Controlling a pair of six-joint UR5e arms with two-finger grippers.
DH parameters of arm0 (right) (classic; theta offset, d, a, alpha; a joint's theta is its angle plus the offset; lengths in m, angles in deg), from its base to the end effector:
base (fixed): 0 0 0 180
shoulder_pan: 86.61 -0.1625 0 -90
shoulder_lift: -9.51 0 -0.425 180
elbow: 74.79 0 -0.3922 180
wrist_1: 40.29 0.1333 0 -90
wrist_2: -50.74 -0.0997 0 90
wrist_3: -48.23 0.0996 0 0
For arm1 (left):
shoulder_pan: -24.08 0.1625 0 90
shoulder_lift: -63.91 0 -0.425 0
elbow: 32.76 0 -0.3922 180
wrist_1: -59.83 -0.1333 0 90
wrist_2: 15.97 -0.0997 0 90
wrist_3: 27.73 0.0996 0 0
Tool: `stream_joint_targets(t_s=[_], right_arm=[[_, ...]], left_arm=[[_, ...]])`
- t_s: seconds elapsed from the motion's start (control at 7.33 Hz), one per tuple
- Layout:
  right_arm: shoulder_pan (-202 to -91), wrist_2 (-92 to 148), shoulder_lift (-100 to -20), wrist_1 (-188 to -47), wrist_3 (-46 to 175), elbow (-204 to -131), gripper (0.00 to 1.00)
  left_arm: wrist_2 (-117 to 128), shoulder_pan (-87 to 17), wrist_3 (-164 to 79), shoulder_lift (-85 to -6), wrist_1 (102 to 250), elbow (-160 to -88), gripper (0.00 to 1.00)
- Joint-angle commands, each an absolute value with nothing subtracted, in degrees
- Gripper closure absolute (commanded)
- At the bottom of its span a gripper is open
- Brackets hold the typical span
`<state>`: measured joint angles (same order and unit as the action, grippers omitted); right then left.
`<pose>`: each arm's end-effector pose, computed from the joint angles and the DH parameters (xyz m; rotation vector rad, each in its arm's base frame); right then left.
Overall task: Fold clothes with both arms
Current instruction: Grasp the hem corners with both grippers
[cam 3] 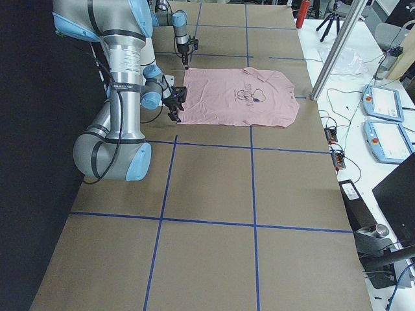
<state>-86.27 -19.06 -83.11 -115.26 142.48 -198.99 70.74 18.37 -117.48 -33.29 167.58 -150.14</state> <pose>-0.4521 -0.1650 0.3734 0.3006 -0.8184 0.2072 0.4994 -0.1896 0.3434 0.1008 0.9096 -0.1148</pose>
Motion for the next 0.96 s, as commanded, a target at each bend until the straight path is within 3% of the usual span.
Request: stream_joint_targets(t_s=[0.0, 0.27, 0.82], right_arm=[[-85.82, -18.52, -83.48, -115.26, 144.11, -197.31, 0.35], [-85.64, -18.35, -82.78, -115.26, 144.29, -196.96, 0.39], [-85.46, -18.35, -81.55, -115.17, 144.29, -195.46, 0.39]], left_arm=[[68.58, 18.37, -117.38, -33.21, 167.58, -150.27, 1.0], [68.49, 18.2, -117.38, -33.21, 167.49, -150.27, 1.0], [67.87, 17.67, -117.29, -33.21, 167.23, -150.8, 1.0]])
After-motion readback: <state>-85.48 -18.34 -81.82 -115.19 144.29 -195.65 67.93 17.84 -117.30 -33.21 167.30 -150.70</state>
